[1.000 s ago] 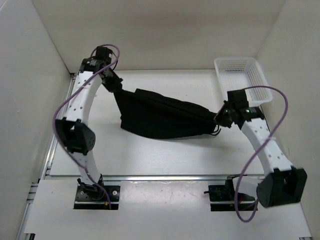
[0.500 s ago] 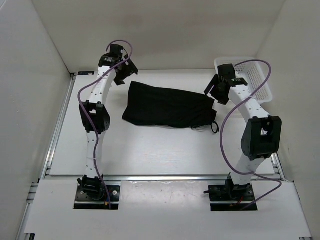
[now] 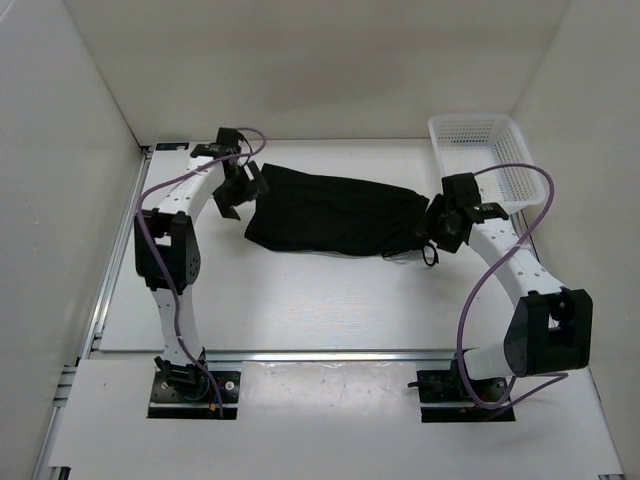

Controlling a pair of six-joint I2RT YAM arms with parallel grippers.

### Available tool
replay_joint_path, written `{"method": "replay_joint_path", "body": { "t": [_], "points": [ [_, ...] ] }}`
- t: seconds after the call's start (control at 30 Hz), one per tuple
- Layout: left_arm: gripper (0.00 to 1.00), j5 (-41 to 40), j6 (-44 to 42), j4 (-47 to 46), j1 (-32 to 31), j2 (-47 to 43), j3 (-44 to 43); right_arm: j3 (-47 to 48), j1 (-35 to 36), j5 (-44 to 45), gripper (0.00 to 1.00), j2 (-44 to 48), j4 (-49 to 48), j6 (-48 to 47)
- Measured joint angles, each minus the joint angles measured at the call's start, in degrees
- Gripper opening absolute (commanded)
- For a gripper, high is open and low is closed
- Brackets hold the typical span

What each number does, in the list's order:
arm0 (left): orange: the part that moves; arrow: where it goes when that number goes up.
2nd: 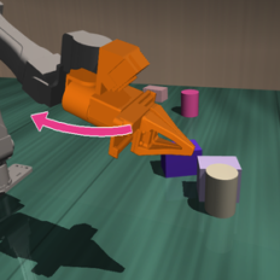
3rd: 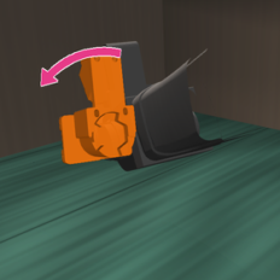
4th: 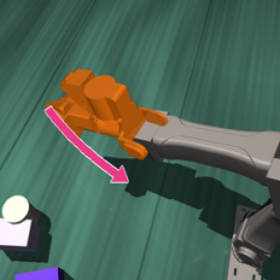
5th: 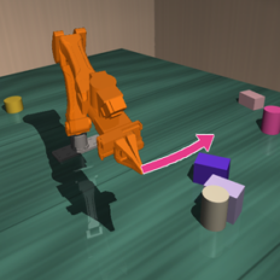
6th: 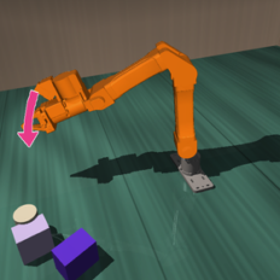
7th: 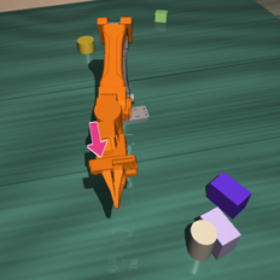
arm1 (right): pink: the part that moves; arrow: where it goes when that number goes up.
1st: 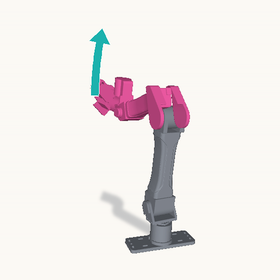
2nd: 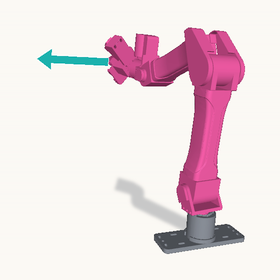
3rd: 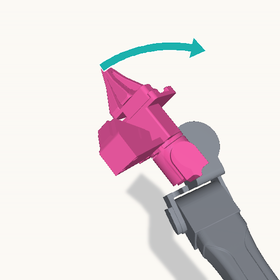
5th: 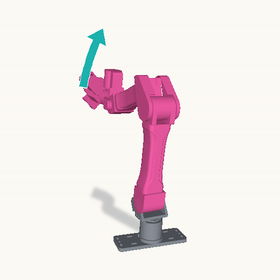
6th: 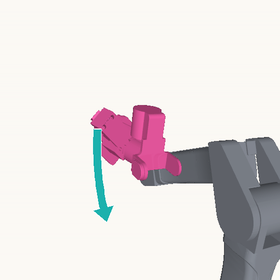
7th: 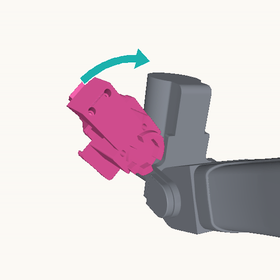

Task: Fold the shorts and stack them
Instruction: Fold the shorts

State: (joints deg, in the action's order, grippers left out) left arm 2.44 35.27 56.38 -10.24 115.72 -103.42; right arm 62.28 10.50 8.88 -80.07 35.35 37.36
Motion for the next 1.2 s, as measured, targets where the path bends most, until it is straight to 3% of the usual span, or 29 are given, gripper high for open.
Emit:
{"method": "replay_joint_path", "body": {
  "t": [0.1, 0.23, 0.27, 0.37, 0.4, 0.5, 0.6, 0.77, 1.0, 1.13, 1.17, 1.2],
  "points": [
    [1.0, 0.74, -0.07, -0.15, 0.0, 3.87, 3.8, -2.93, 0.0, -1.68, 0.74, 0.55, 0.52, 0.37],
    [1.0, 1.27, 0.15, -1.09, 0.0, 7.67, 7.91, -5.57, -0.7, -6.23, 0.76, 0.63, -0.98, 1.81],
    [0.96, 1.29, 0.26, -0.96, 0.0, 8.09, 8.13, -6.25, -1.03, -7.43, 0.76, 0.57, -1.64, 2.51],
    [0.68, 1.4, 0.96, -1.66, 0.04, 8.15, 7.98, -7.3, -1.7, -9.57, 0.77, -0.59, -4.15, 4.42],
    [0.47, 1.29, 1.22, -1.84, 0.07, 8.31, 7.82, -7.34, -1.86, -10.1, 0.78, -1.46, -5.38, 5.03],
    [0.1, 1.57, 1.7, -2.93, 0.31, 9.14, 7.04, -7.32, -2.32, -11.34, 0.82, -4.81, -9.05, 6.47],
    [0.1, 1.57, 1.66, -3.5, 0.37, 9.35, 6.4, -7.3, -2.62, -12.35, 0.92, -9.22, -12.57, 8.15],
    [0.1, 1.7, 2.03, -4.02, 1.31, 9.44, 6.38, -6.21, -2.67, -12.28, 0.93, -14.8, -15.08, 11.47],
    [0.1, 1.92, 1.6, -4.22, 4.02, 9.44, 6.38, -6.05, -3.06, -10.03, 0.79, -16.0, -19.61, 16.85],
    [0.1, 2.16, 1.14, -4.28, 4.72, 9.42, 6.47, -6.05, -3.1, -10.36, 0.54, -18.56, -24.46, 19.67],
    [0.1, 2.32, 1.07, -4.44, 4.94, 9.33, 6.69, -6.05, -2.89, -10.43, 0.4, -19.47, -25.38, 20.39],
    [0.1, 2.43, 0.98, -4.61, 5.09, 9.2, 6.97, -6.08, -2.62, -10.36, 0.34, -20.22, -25.97, 21.07]
  ]
}}
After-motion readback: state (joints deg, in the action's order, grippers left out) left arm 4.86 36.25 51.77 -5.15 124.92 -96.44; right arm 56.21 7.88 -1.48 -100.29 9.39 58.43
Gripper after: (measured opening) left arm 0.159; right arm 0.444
